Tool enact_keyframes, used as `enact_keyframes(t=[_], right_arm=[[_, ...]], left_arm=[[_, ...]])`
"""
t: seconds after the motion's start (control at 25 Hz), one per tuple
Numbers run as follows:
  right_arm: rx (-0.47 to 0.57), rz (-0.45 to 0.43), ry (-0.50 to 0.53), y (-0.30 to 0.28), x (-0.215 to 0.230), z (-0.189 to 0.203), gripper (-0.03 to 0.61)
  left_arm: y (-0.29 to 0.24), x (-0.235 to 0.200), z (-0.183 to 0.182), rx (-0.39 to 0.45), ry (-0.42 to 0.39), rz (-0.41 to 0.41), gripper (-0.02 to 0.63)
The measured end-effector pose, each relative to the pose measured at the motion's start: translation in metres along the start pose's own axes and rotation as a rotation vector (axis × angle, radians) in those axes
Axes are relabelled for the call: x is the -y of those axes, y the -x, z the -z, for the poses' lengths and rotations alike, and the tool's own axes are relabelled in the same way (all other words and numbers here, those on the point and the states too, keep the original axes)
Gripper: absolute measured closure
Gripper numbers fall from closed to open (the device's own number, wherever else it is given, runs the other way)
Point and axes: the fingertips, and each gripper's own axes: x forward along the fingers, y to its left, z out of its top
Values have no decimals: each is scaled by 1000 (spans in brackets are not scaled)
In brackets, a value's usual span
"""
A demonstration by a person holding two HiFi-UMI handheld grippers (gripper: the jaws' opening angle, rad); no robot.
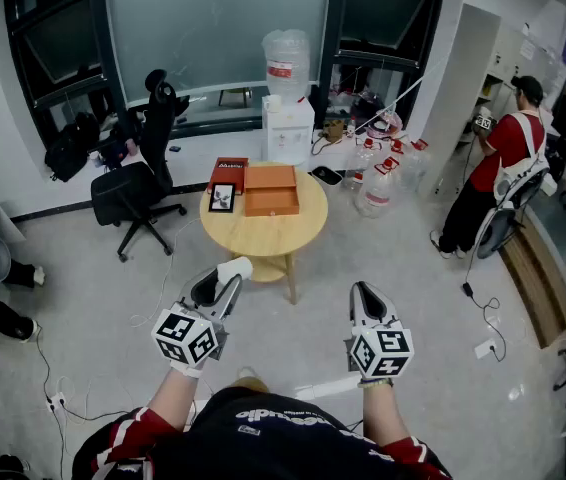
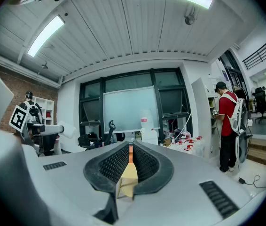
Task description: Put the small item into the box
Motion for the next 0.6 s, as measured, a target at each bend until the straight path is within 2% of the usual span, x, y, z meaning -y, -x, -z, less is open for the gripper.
enact_keyframes(t=[0.6], right_arm=[[-18,-6,33,4,-9,3,545]], left_arm=[[8,-2,5,5,24,-20,446]])
